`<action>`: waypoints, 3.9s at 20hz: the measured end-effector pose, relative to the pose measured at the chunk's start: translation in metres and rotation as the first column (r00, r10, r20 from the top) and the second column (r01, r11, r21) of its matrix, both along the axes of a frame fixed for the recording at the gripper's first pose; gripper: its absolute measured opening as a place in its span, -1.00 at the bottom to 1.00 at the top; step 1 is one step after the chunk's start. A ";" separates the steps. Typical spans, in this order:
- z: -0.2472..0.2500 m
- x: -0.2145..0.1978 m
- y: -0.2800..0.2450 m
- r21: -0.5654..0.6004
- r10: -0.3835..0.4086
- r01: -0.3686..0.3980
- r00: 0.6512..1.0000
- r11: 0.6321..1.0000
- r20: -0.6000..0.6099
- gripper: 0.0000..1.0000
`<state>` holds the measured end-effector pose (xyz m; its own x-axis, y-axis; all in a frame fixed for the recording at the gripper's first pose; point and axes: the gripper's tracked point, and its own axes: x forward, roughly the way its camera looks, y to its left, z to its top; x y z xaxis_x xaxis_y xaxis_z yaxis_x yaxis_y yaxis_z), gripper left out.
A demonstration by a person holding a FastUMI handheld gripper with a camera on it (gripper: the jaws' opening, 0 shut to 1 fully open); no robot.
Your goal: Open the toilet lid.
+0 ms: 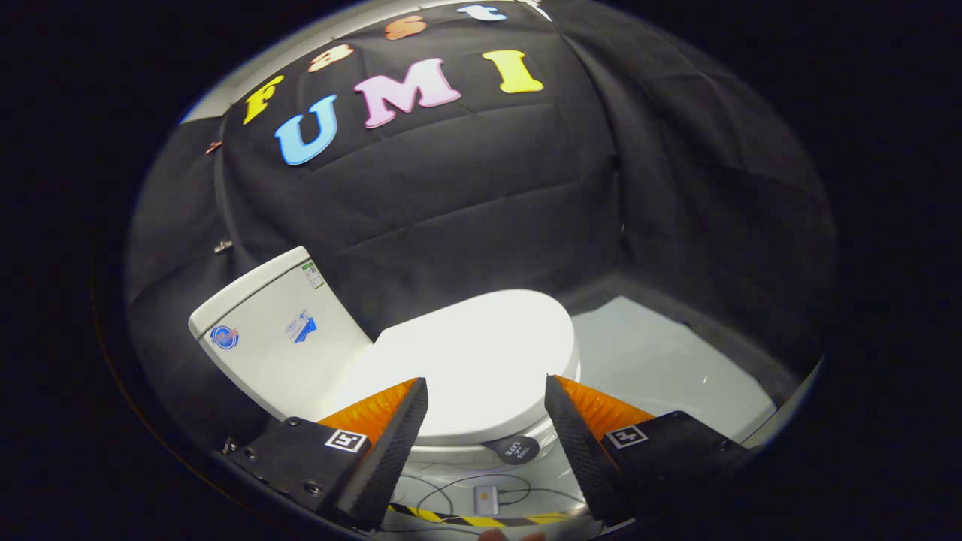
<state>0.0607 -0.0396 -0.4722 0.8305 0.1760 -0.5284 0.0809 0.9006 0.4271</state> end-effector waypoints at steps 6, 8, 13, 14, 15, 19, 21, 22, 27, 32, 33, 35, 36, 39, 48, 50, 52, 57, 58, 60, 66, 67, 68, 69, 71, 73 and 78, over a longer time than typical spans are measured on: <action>-0.062 -0.005 -0.018 0.281 -0.031 0.082 0.983 0.956 -0.183 0.97; -0.078 -0.007 -0.023 0.368 -0.037 0.124 0.971 0.921 -0.236 0.97; -0.105 -0.012 -0.017 0.518 -0.009 0.180 0.949 0.836 -0.315 0.97; -0.111 -0.014 -0.015 0.538 -0.005 0.195 0.942 0.820 -0.334 0.97; -0.114 -0.016 -0.011 0.566 0.013 0.203 0.935 0.799 -0.353 0.97; -0.121 -0.020 0.006 0.629 0.052 0.220 0.921 0.746 -0.385 0.85; -0.123 -0.019 0.009 0.621 0.053 0.217 0.921 0.753 -0.387 0.49; -0.127 -0.018 0.008 0.602 0.047 0.219 0.918 0.768 -0.393 0.18; -0.122 -0.019 0.007 0.548 0.038 0.198 0.921 0.812 -0.389 -0.64; -0.113 -0.015 0.011 0.492 0.018 0.212 0.907 0.844 -0.421 -0.67; -0.111 -0.015 0.013 0.471 0.008 0.214 0.904 0.856 -0.427 -0.67; -0.103 -0.014 0.014 0.434 -0.005 0.210 0.904 0.876 -0.428 -0.67; -0.097 -0.013 0.015 0.422 -0.010 0.209 0.905 0.882 -0.426 -0.67; -0.075 -0.008 0.016 0.402 -0.028 0.210 0.910 0.891 -0.413 -0.67; 0.019 0.005 0.047 0.268 -0.096 0.194 0.935 0.944 -0.340 -0.67; 0.040 0.007 0.061 0.219 -0.099 0.175 0.942 0.960 -0.321 -0.67; 0.054 0.008 0.075 0.125 -0.104 0.147 0.948 0.981 -0.302 -0.67; 0.088 0.012 0.101 -0.030 -0.139 0.135 0.963 0.990 -0.232 -0.67; 0.092 0.013 0.107 -0.040 -0.142 0.137 0.965 0.990 -0.221 -0.66; 0.101 0.012 0.116 -0.056 -0.140 0.132 0.969 0.990 -0.202 -0.67; 0.129 0.015 0.156 -0.147 -0.117 0.098 0.985 0.984 -0.125 -0.67; 0.135 0.014 0.165 -0.161 -0.109 0.091 0.988 0.983 -0.111 -0.67; 0.140 0.015 0.174 -0.178 -0.098 0.080 0.990 0.981 -0.097 -0.67; 0.144 0.016 0.184 -0.190 -0.088 0.071 0.993 0.979 -0.084 -0.67; 0.155 0.015 0.203 -0.206 -0.062 0.049 0.996 0.977 -0.059 -0.67; 0.164 0.015 0.225 -0.230 -0.030 0.021 0.999 0.973 -0.035 -0.67; 0.178 0.018 0.272 -0.308 0.033 -0.020 0.999 0.951 0.037 -0.67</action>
